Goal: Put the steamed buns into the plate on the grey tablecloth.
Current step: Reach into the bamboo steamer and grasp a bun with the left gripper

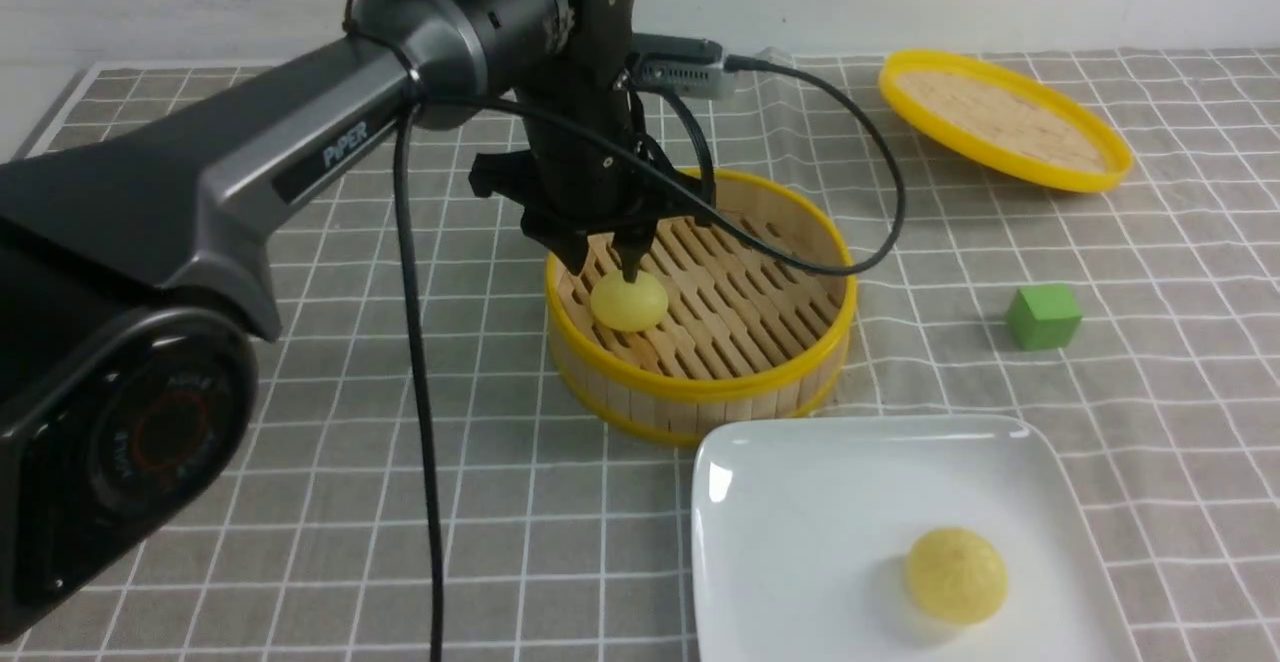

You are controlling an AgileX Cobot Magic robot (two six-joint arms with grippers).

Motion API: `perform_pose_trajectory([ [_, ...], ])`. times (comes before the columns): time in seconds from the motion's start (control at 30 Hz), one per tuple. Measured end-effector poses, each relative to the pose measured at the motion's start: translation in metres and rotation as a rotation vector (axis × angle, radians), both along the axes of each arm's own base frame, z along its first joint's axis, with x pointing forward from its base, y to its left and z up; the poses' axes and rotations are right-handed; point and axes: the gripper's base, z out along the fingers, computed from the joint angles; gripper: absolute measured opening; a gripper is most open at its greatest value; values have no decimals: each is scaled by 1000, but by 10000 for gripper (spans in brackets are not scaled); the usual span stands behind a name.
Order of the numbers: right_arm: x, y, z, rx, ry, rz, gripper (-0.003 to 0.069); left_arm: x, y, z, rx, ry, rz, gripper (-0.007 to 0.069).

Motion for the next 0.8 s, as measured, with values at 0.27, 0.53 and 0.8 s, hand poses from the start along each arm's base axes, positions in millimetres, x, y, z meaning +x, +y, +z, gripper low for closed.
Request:
perform_pose_trajectory([
  [0.27,1,1,1,9,-14,0,16,7,-5,-18,-12,3,1,335],
  [0.53,0,2,1,24,-8,2,24,13,-10,-41,-9,21,0,306],
  [0.8,0,2,1,28,-6,3,31,9,-10,-16,-26,-8,-14,24],
])
